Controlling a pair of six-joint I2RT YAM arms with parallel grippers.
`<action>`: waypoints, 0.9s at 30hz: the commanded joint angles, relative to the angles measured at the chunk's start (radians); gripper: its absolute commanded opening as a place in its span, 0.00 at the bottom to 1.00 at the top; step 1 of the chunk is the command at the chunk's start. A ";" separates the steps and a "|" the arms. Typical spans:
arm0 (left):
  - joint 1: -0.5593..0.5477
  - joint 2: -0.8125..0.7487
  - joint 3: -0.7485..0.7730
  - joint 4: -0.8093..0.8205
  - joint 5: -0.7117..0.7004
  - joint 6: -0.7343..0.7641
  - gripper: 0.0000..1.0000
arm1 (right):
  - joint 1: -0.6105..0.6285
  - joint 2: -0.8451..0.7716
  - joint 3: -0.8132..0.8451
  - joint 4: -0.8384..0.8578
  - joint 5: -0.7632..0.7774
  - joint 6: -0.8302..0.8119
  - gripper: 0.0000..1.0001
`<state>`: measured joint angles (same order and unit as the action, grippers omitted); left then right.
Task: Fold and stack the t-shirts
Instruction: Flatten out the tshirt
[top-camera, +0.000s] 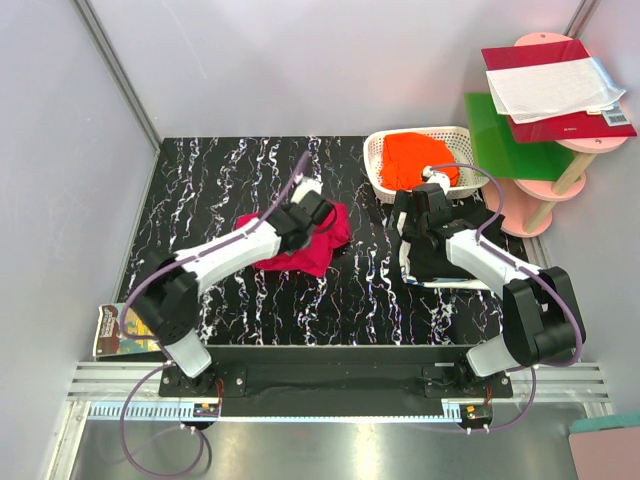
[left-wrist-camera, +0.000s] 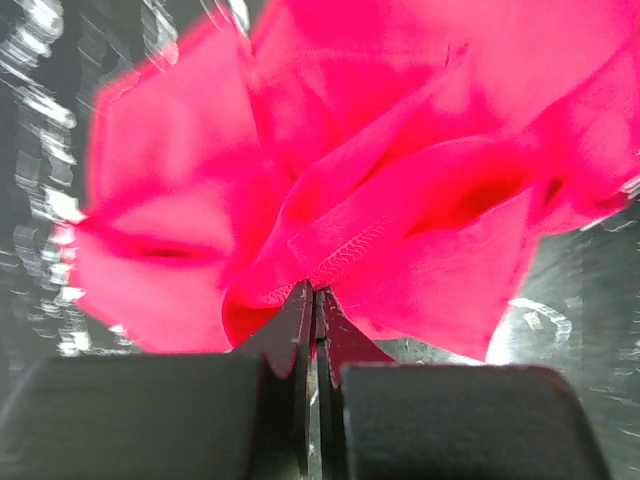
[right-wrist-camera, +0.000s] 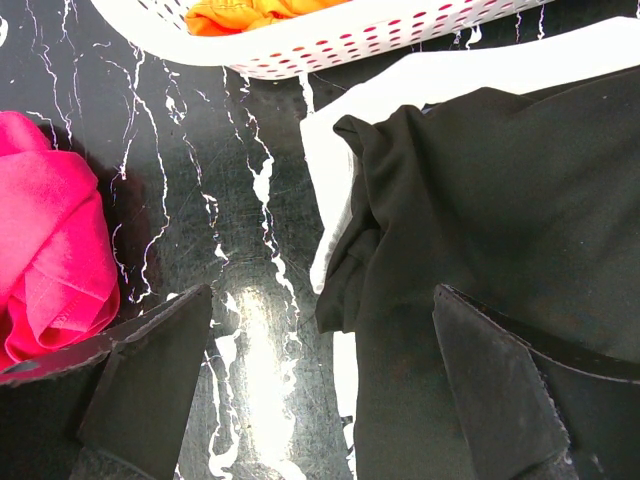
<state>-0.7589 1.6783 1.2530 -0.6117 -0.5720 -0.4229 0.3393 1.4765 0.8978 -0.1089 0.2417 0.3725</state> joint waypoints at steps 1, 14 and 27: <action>0.006 -0.179 0.241 -0.143 -0.138 0.038 0.00 | 0.000 -0.033 0.012 0.028 -0.021 0.002 1.00; -0.008 -0.431 0.680 -0.350 0.312 0.076 0.00 | -0.002 -0.116 -0.003 0.043 -0.196 0.028 1.00; -0.229 -0.302 1.070 -0.342 0.497 0.124 0.00 | -0.003 -0.122 -0.042 0.037 -0.145 0.026 1.00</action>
<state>-0.9802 1.4769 2.2295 -1.0077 0.0158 -0.3443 0.3393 1.3853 0.8719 -0.0944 0.0776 0.4000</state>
